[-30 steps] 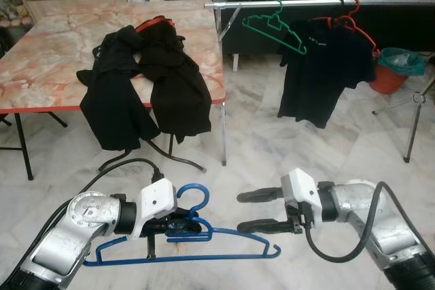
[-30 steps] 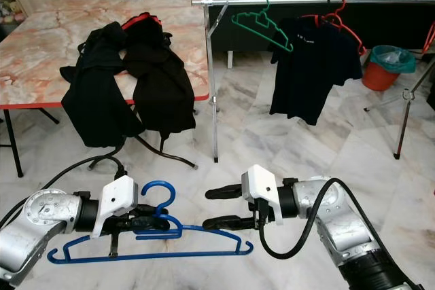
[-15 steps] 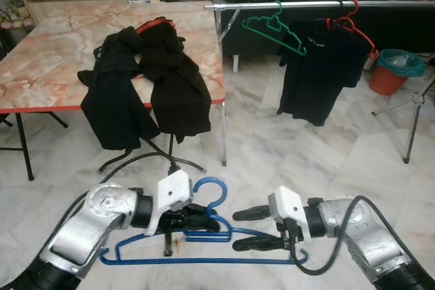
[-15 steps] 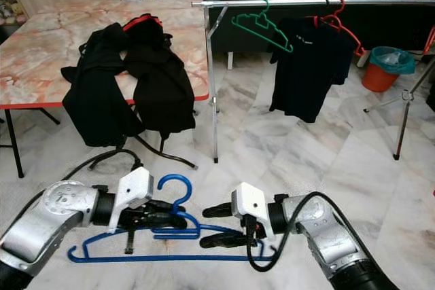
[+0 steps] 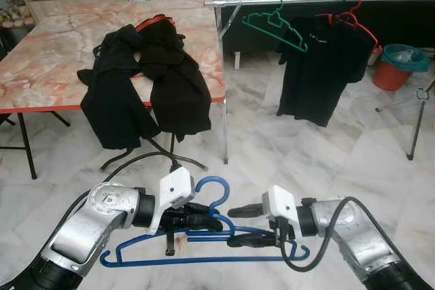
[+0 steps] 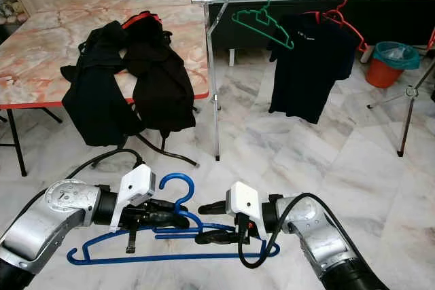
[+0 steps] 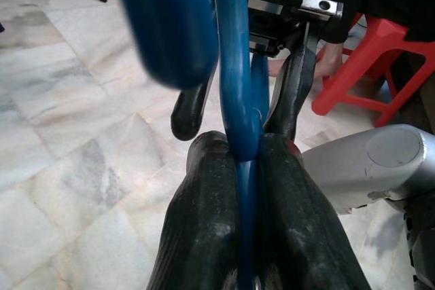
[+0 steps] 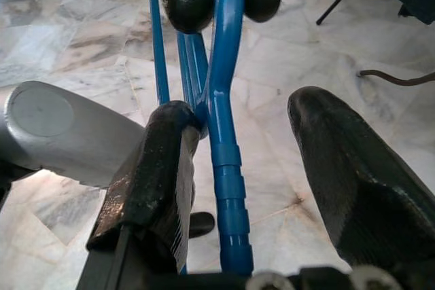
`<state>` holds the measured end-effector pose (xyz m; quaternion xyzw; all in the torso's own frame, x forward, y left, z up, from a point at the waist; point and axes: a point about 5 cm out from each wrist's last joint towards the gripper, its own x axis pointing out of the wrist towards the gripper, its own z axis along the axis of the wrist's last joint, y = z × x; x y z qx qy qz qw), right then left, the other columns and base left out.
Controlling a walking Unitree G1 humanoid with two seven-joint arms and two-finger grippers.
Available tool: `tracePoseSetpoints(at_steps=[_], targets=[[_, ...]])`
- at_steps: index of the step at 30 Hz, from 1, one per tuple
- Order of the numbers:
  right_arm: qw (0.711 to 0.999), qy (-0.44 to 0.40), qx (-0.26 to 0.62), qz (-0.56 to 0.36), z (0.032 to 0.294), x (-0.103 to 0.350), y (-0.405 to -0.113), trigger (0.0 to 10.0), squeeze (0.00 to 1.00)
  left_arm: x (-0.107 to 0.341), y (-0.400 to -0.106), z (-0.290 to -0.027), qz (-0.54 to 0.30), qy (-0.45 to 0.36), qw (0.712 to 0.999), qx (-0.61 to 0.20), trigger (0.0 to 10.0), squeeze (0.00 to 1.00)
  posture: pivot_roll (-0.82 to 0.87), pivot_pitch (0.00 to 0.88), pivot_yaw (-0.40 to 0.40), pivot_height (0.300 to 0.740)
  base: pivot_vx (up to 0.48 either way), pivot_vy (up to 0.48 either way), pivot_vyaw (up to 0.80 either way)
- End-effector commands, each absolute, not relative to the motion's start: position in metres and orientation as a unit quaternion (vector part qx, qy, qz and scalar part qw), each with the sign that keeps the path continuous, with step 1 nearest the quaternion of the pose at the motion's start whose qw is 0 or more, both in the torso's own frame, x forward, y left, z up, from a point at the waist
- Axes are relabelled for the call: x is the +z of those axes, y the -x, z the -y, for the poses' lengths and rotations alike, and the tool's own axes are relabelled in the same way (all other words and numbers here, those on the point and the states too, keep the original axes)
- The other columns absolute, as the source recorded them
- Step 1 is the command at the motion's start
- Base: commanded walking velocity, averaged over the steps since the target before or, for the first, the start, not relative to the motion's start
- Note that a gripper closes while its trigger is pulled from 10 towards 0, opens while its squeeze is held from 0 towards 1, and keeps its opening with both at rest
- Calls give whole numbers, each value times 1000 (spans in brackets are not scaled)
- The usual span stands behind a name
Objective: Hang hanger
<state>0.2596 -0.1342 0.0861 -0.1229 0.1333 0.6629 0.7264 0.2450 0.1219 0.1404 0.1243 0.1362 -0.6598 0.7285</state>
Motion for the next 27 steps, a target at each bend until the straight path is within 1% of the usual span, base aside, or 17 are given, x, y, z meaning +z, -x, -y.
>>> tracePoseSetpoints(at_steps=[1, 3, 7, 8, 9, 16, 18, 27], targets=[[740, 129, 652, -105, 131, 95, -267, 10000, 0, 148, -239, -111, -114, -118, 711, -684, 10000, 0, 44, 60, 41, 740, 0, 0, 0], [743, 126, 650, -102, 131, 96, -268, 10000, 0, 149, -239, -111, -114, -116, 710, -685, 10000, 0, 44, 61, 40, 740, 0, 0, 0], [738, 133, 654, -103, 134, 97, -269, 10000, 0, 148, -238, -111, -117, -117, 708, -686, 10000, 0, 43, 59, 40, 740, 0, 0, 0], [738, 132, 653, -103, 134, 98, -270, 8667, 0, 148, -238, -111, -117, -117, 709, -686, 10000, 0, 39, 60, 39, 740, 0, 0, 0], [737, 132, 654, -105, 134, 98, -271, 0, 0, 148, -239, -110, -117, -117, 709, -685, 10000, 0, 42, 61, 37, 740, 0, 0, 0], [734, 129, 658, -103, 133, 98, -271, 0, 0, 147, -238, -110, -117, -116, 710, -685, 10000, 0, 43, 62, 37, 740, 0, 0, 0], [733, 128, 660, -106, 133, 96, -270, 0, 0, 146, -236, -111, -121, -118, 704, -690, 10000, 0, 43, 62, 37, 740, 0, 0, 0], [729, 123, 665, -106, 132, 96, -269, 0, 0, 146, -236, -112, -120, -127, 699, -693, 10000, 0, 44, 61, 37, 740, 0, 0, 0]])
